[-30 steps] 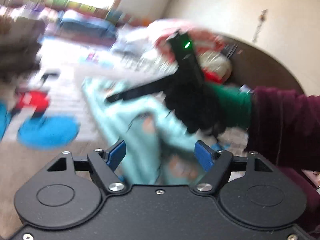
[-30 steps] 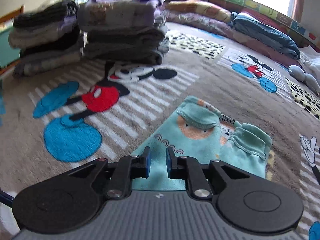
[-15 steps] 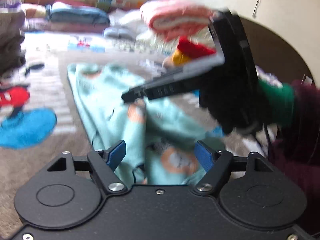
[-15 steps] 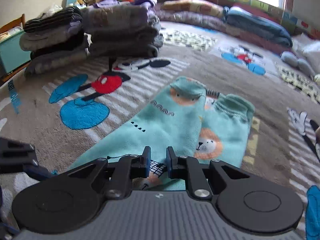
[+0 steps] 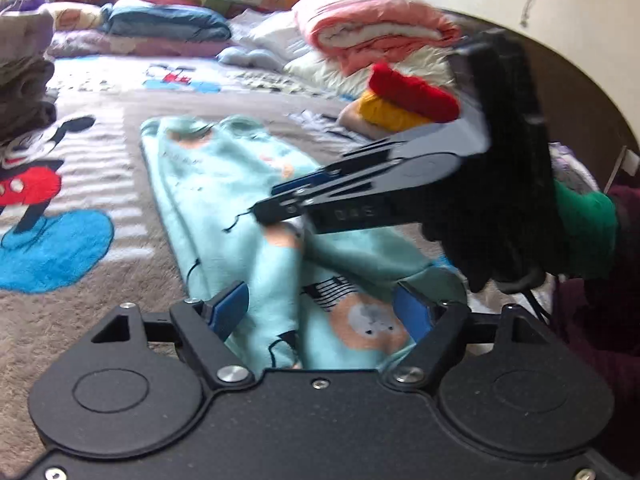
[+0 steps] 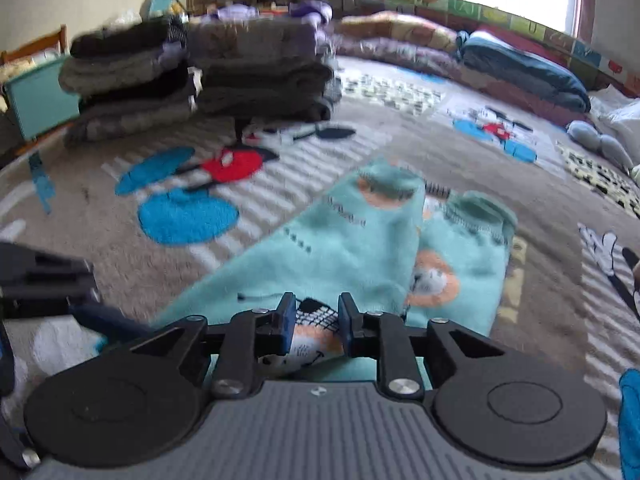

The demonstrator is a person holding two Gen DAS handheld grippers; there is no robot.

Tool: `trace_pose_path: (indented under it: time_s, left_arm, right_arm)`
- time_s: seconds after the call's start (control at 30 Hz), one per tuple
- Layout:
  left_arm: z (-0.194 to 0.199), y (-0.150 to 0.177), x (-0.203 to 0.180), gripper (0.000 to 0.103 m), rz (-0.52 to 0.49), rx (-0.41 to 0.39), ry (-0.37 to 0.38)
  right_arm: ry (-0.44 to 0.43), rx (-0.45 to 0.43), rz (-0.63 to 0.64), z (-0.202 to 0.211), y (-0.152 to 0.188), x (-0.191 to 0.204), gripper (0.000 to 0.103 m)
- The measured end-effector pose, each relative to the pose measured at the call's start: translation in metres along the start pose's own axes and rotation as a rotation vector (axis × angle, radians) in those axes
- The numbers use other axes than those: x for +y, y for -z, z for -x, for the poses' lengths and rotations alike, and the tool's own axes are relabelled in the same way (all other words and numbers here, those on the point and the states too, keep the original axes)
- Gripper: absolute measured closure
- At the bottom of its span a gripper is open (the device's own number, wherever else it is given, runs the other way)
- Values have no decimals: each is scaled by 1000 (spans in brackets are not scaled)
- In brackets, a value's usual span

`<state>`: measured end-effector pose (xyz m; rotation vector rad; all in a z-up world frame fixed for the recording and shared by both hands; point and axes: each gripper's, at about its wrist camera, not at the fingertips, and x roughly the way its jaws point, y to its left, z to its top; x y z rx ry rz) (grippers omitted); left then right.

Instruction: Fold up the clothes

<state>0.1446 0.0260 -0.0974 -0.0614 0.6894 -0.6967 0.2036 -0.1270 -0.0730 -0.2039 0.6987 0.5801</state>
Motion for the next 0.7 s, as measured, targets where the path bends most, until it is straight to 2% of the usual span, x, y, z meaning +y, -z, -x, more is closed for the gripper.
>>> trace_pose_path:
  time_s: [0.13, 0.23, 0.37, 0.53, 0.7]
  left_arm:
    - [0, -2, -3, 23, -18, 39, -21]
    - [1, 0, -1, 23, -11, 44, -21]
    - [3, 3, 0, 23, 0, 49, -20]
    - [2, 3, 1, 23, 12, 57, -22]
    - [2, 3, 1, 22, 12, 60, -23]
  right_arm:
    - [2, -20, 3, 6, -3, 3, 78]
    - [8, 5, 62, 2, -9, 11, 78]
    - [1, 12, 76, -4, -16, 17, 78]
    - [-2, 94, 114, -23, -17, 24, 78]
    - [11, 126, 153, -29, -24, 31, 78]
